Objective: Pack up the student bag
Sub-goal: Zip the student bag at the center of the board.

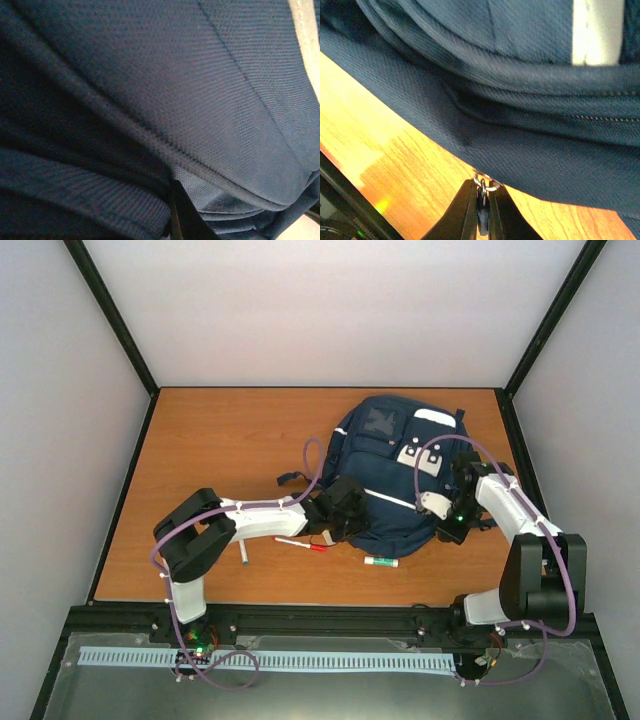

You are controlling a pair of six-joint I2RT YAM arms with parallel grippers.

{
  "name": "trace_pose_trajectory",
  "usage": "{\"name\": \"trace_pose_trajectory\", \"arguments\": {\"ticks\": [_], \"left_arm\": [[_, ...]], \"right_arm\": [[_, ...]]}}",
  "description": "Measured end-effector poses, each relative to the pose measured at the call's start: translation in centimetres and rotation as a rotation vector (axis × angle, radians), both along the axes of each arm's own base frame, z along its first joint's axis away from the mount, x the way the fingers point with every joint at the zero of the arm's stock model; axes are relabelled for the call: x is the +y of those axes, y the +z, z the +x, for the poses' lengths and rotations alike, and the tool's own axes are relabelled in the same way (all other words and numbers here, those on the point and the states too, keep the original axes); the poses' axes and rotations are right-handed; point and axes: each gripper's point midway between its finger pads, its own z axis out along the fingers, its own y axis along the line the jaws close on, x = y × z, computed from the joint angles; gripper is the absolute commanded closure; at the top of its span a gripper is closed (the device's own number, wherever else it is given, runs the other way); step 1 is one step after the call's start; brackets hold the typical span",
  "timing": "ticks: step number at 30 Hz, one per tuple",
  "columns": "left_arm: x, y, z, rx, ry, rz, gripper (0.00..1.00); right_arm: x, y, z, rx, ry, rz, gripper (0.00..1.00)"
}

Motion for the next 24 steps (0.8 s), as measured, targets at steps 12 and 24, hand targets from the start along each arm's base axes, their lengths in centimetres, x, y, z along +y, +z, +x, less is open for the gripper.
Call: {"name": "trace_pose_trajectory", "arguments": {"ticks": [12, 24], "left_arm": [[-0.4, 0.5, 0.5, -0.023, 0.008, -0.026, 0.99], [-0.2, 0.5, 0.5, -0.036, 0.015, -0.029, 0.99]], "right_arm": [[-4.9, -1.3, 3.8, 0.036, -0.099, -0.009, 0.97], [-7.7, -3.2, 9.9, -0.033, -0.19, -0.018, 0.97]]}}
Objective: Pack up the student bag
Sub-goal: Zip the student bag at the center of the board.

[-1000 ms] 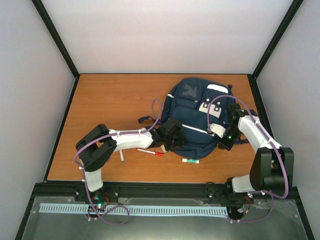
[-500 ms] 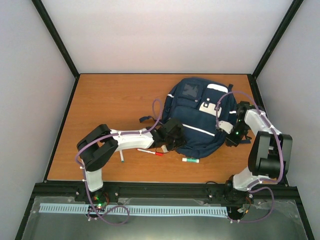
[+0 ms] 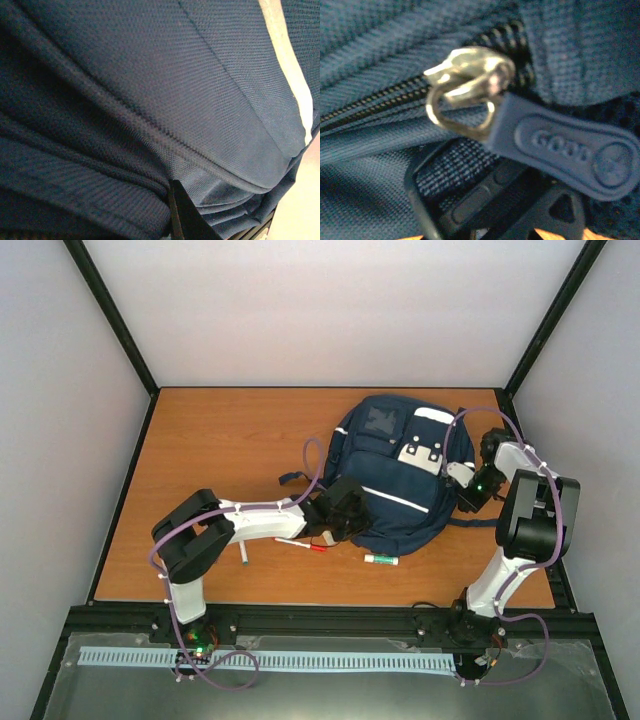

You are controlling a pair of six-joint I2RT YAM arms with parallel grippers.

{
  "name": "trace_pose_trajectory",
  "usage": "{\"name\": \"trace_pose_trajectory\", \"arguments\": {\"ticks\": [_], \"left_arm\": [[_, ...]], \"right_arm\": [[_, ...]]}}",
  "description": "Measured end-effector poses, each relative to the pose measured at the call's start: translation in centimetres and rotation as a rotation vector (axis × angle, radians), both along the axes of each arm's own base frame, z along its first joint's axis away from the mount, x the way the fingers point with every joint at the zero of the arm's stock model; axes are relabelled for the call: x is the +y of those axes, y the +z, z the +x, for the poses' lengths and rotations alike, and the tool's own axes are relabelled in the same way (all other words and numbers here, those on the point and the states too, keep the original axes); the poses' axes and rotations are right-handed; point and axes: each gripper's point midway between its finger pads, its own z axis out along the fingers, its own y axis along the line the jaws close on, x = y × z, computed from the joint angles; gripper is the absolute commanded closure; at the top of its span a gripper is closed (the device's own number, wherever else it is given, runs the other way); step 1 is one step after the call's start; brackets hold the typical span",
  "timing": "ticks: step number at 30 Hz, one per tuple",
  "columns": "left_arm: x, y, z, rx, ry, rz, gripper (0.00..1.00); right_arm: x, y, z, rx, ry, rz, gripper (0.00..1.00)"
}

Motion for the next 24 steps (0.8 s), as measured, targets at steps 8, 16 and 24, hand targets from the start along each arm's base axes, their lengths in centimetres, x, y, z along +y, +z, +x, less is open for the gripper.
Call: {"name": "trace_pose_trajectory", "arguments": {"ticks": [8, 16, 24], "left_arm": [[0.1, 0.1, 0.2, -0.012, 0.002, 0.004, 0.99], [0.3, 0.7, 0.6, -0.042, 0.02, -0.005, 0.99], [0.3, 0.8, 0.8, -0.058, 0.019, -0.004, 0.99]], "right_arm": [[-0.4, -0.4, 1.0, -0.028, -0.039, 0.007, 0.96], [-0.6, -0.2, 2.7, -0.073, -0.052, 0.021, 0.95], [-1.2, -0.1, 3.4, -0.107, -0.084, 0.041, 0.8]]}}
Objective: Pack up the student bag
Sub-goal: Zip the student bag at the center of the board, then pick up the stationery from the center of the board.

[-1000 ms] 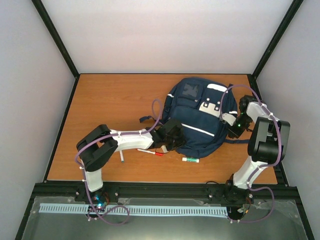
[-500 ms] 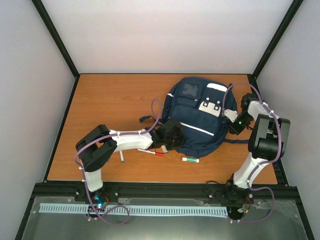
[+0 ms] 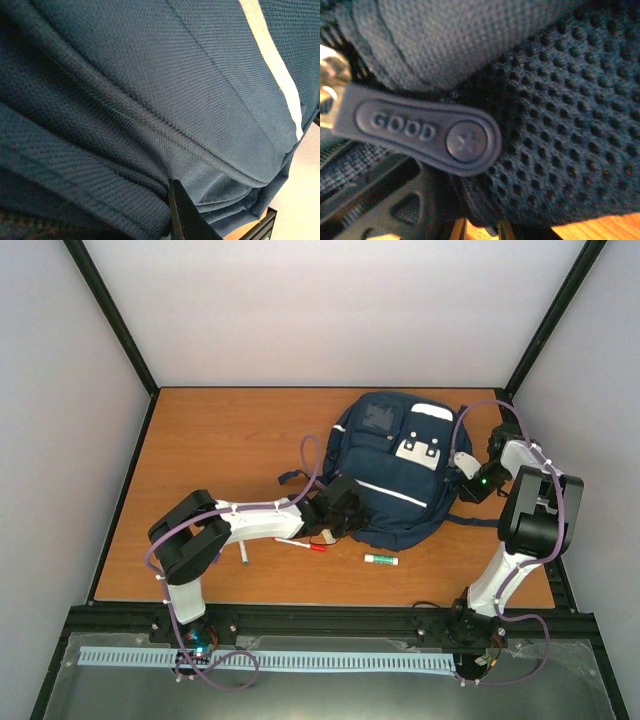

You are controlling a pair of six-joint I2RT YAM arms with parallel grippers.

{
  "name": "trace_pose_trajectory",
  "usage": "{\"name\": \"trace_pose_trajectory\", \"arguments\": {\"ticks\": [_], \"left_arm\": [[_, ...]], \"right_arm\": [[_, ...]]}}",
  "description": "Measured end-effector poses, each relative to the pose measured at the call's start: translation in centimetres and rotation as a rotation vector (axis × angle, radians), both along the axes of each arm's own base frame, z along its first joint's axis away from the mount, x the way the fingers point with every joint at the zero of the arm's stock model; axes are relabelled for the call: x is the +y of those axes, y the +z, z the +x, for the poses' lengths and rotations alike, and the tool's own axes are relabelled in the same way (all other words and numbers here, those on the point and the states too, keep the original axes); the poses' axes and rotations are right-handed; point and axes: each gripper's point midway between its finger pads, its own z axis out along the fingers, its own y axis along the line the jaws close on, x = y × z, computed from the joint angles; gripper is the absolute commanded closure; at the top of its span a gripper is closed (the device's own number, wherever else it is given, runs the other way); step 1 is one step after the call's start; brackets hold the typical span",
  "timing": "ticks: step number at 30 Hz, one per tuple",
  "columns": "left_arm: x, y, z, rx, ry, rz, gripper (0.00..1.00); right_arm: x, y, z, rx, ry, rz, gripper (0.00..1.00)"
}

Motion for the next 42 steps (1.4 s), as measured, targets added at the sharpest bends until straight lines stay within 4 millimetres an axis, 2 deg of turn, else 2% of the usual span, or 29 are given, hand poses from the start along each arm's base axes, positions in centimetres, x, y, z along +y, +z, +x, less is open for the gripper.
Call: {"name": "trace_pose_trajectory", "arguments": {"ticks": [4, 5, 7, 10, 12, 14, 22, 26, 30, 34, 37, 42], "left_arm": [[0.1, 0.0, 0.0, -0.013, -0.013, 0.01, 0.93], [0.2, -0.1, 0.0, -0.017, -0.018, 0.02, 0.86], [0.4, -0.2, 0.0, -0.028, -0.031, 0.041, 0.66], [0.8, 0.3, -0.1, -0.063, -0.077, 0.09, 0.4], [0.9, 1.4, 0.2, -0.103, -0.11, 0.12, 0.32], [0.9, 2.9, 0.4, -0.15, -0.15, 0.14, 0.28], [2.6, 8.6, 0.1, -0.386, -0.315, 0.207, 0.24], [3.7, 10.0, -0.4, -0.456, -0.372, 0.245, 0.24], [5.3, 9.6, -1.2, -0.476, -0.407, 0.287, 0.28], [6.5, 7.5, -2.8, -0.457, -0.471, 0.308, 0.32], [6.7, 6.1, -4.7, -0.453, -0.559, 0.314, 0.32], [5.5, 6.5, -7.3, -0.502, -0.682, 0.302, 0.32]], "right_arm": [[-0.6, 0.5, 0.0, -0.023, -0.004, 0.002, 0.69], [-0.9, 1.0, 0.0, -0.039, -0.004, -0.006, 0.66], [-1.3, 2.6, 0.0, -0.087, -0.001, -0.02, 0.61], [-0.8, 5.9, -1.0, -0.175, 0.029, -0.029, 0.56], [-0.2, 7.7, -2.0, -0.218, 0.047, -0.026, 0.55], [0.7, 9.2, -3.0, -0.246, 0.07, -0.008, 0.52], [4.5, 11.4, -6.6, -0.239, 0.122, 0.155, 0.45], [6.4, 11.9, -7.9, -0.24, 0.145, 0.224, 0.44], [9.3, 10.8, -9.7, -0.194, 0.191, 0.284, 0.44], [12.1, 9.6, -11.0, -0.15, 0.221, 0.32, 0.44], [13.4, 10.0, -10.5, -0.166, 0.196, 0.363, 0.46], [14.9, 11.4, -8.4, -0.219, 0.091, 0.485, 0.46]]}}
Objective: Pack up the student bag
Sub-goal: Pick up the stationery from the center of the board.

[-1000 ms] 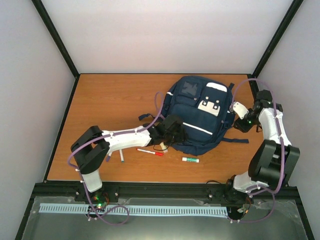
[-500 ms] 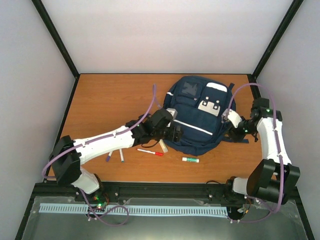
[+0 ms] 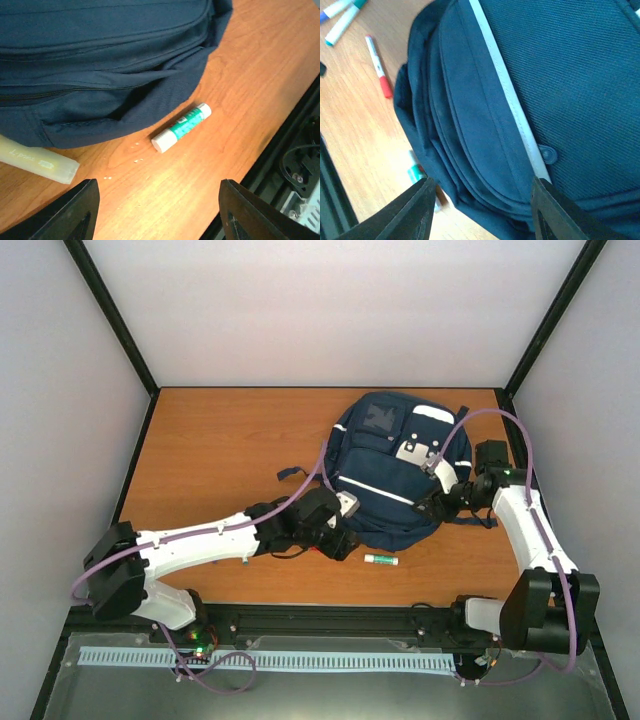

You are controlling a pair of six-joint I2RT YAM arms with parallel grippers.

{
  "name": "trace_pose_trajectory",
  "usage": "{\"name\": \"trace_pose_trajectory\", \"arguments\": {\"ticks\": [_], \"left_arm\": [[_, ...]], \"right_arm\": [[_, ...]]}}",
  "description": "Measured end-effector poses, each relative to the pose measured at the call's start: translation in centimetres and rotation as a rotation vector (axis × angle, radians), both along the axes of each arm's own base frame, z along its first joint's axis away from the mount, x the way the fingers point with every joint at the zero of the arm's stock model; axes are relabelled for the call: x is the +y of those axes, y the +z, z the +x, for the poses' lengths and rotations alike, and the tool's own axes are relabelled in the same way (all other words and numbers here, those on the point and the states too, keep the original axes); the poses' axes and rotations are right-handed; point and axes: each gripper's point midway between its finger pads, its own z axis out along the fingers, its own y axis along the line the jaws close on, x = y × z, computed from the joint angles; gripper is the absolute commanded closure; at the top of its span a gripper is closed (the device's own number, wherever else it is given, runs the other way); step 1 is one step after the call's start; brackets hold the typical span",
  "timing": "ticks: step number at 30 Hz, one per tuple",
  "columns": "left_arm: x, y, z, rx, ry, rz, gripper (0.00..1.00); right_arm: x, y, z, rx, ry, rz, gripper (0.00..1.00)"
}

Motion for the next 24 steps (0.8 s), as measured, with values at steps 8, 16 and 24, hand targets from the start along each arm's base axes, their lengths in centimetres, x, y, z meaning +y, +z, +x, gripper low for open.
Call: {"name": "trace_pose_trajectory", "arguments": {"ticks": [8, 16, 24], "left_arm": [[-1.0, 0.2, -1.6, -0.043, -0.104, 0.003, 0.3], [-2.8, -1.6, -2.2, -0.086, -0.149, 0.082, 0.0], [-2.4, -2.7, -0.3, -0.173, -0.054, 0.148, 0.0]], "right_arm": [[1.6, 1.2, 0.0, 0.0, -0.062, 0.15, 0.0], [0.6, 1.6, 0.8, -0.071, -0.175, 0.113, 0.0], [1.1, 0.8, 0.6, -0.035, -0.124, 0.127, 0.0]]}}
